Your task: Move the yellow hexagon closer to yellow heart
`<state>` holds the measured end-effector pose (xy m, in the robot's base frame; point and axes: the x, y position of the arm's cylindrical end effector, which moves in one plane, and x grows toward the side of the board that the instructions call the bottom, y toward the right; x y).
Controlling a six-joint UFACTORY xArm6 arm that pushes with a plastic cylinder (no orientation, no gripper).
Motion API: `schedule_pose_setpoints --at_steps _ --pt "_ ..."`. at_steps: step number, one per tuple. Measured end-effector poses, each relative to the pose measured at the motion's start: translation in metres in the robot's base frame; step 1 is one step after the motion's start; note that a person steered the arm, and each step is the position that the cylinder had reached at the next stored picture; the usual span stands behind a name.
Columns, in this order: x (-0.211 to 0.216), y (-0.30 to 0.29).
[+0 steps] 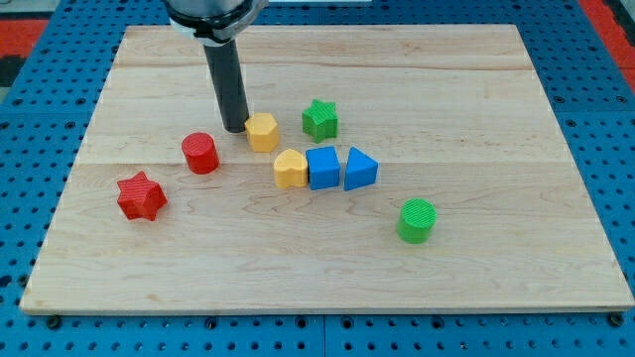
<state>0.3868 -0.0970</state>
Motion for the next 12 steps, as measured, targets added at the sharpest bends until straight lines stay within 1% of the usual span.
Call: schedule_pose_setpoints --at_steps 1,2,3,4,6,7,9,10,11,12 --pt "0.007 -0.002" --pt "0.033 -0.01" --pt "0.033 -0.015" --pt "0.042 -0.008" --pt "0.042 0.019" --pt "0.035 0.029" --pt "-0.013 0.01" --pt "-0.047 0.034" --pt "-0.04 0.059" --pt "-0.02 0.098"
